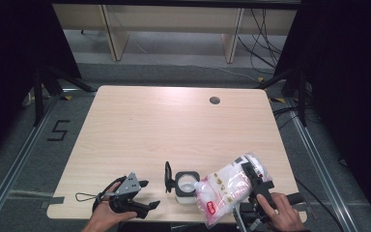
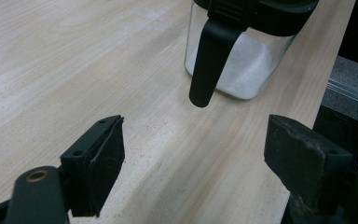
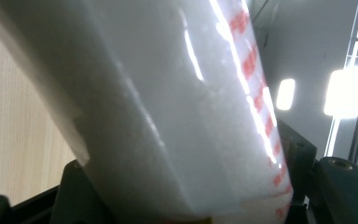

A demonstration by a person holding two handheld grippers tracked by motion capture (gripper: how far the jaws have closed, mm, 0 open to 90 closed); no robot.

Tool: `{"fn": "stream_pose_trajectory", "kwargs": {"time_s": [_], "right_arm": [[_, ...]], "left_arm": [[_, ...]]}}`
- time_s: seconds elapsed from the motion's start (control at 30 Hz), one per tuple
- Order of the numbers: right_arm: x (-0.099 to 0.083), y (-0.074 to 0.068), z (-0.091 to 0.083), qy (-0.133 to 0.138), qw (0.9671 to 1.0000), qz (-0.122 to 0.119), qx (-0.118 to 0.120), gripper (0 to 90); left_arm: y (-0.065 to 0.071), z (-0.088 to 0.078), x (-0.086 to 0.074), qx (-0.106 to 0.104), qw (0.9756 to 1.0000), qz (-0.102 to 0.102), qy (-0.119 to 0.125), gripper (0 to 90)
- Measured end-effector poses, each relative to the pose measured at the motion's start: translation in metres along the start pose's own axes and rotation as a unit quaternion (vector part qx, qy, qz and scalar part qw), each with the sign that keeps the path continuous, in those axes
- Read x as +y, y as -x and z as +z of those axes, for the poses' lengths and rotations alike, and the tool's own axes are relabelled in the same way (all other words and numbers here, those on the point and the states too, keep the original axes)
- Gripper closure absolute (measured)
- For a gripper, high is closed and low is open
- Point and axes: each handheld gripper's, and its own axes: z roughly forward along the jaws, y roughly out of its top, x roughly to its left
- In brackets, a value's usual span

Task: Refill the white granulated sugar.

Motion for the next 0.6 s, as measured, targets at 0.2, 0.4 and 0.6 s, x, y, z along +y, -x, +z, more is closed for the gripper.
{"fn": "stream_pose_trajectory", "kwargs": {"time_s": [0.2, 0.4, 0.6], "right_arm": [[-0.0010, -0.0012, 0.0004, 0.001, 0.9999, 0.017, 0.000, 38.4], [-0.0006, -0.0011, -0.0001, 0.000, 0.9998, 0.019, 0.002, 38.5], [-0.0012, -0.0048, 0.0015, 0.010, 0.9994, 0.032, -0.005, 38.5]], "left_arm": [[-0.0019, 0.0000, 0.0006, -0.003, 0.9999, 0.012, -0.001, 19.6], [-0.0016, 0.0001, 0.0004, -0.002, 0.9999, 0.011, 0.000, 19.7], [-0.0005, -0.0002, 0.0000, -0.001, 1.0000, 0.003, 0.000, 19.6]]}}
